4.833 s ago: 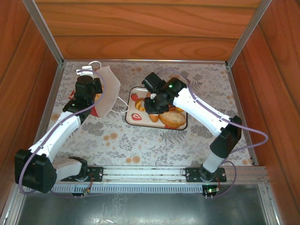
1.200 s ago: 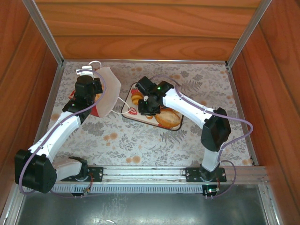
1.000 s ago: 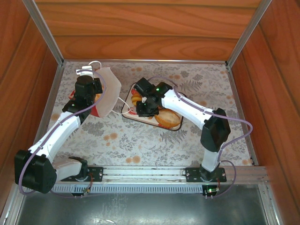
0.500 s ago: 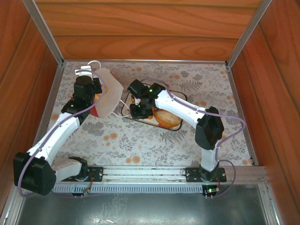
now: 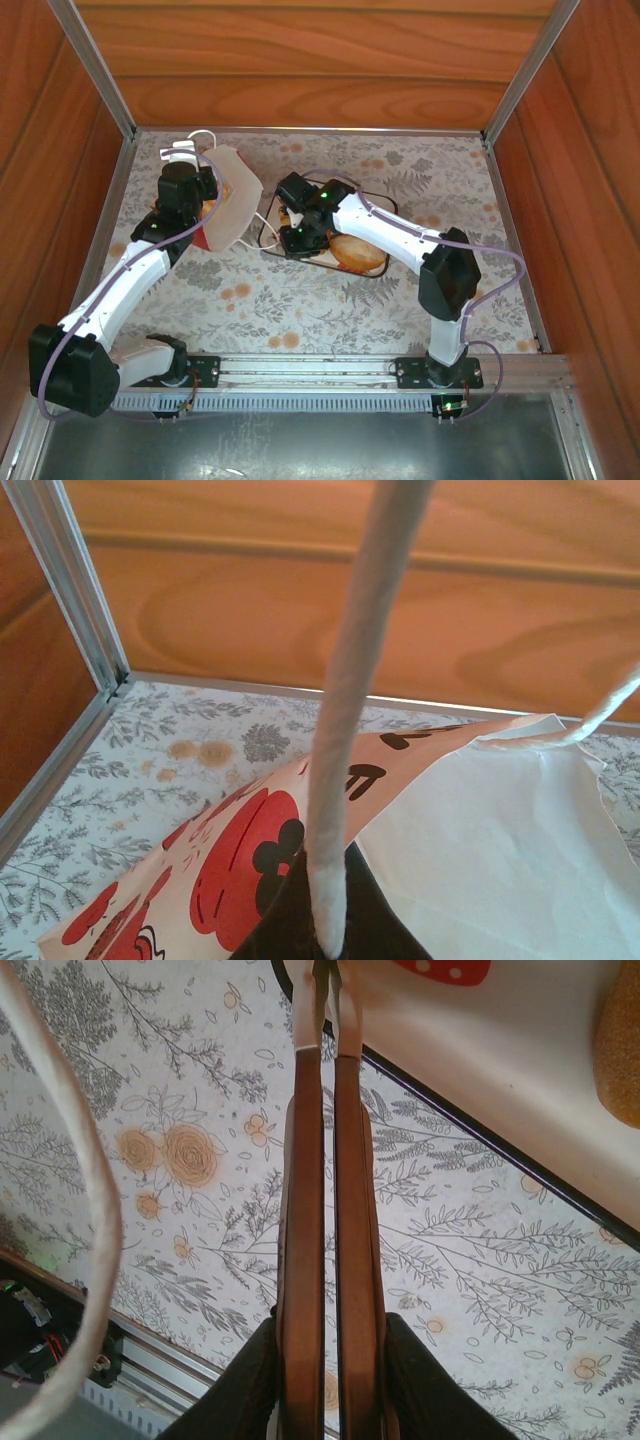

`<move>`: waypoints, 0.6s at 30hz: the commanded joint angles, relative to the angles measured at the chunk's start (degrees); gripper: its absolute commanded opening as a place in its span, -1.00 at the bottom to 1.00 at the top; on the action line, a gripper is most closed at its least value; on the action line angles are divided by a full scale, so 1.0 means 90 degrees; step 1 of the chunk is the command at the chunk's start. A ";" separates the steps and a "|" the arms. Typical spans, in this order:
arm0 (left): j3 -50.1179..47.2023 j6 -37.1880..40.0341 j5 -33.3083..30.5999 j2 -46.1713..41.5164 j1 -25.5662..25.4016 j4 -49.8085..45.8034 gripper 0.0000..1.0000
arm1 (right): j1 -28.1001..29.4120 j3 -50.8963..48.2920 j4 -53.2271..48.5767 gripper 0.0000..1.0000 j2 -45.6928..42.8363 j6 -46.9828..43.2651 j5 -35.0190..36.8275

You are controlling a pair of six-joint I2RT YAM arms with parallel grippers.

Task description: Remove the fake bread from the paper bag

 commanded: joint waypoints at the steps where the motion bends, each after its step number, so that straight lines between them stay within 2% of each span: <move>1: 0.0039 -0.0070 0.0124 0.0047 0.0032 0.0062 -1.00 | 0.0109 -0.0320 -0.0811 -0.51 -0.0211 0.0013 -0.0173; 13: -0.0032 0.0796 0.0904 -0.0033 0.0040 0.0080 -1.00 | 0.0103 -0.0513 -0.1074 -0.51 -0.0521 0.0125 0.0044; 18: -0.0227 0.1239 0.1166 -0.0115 0.0039 0.0080 -1.00 | 0.0075 0.0207 -0.1429 -0.48 -0.0818 0.0054 0.0645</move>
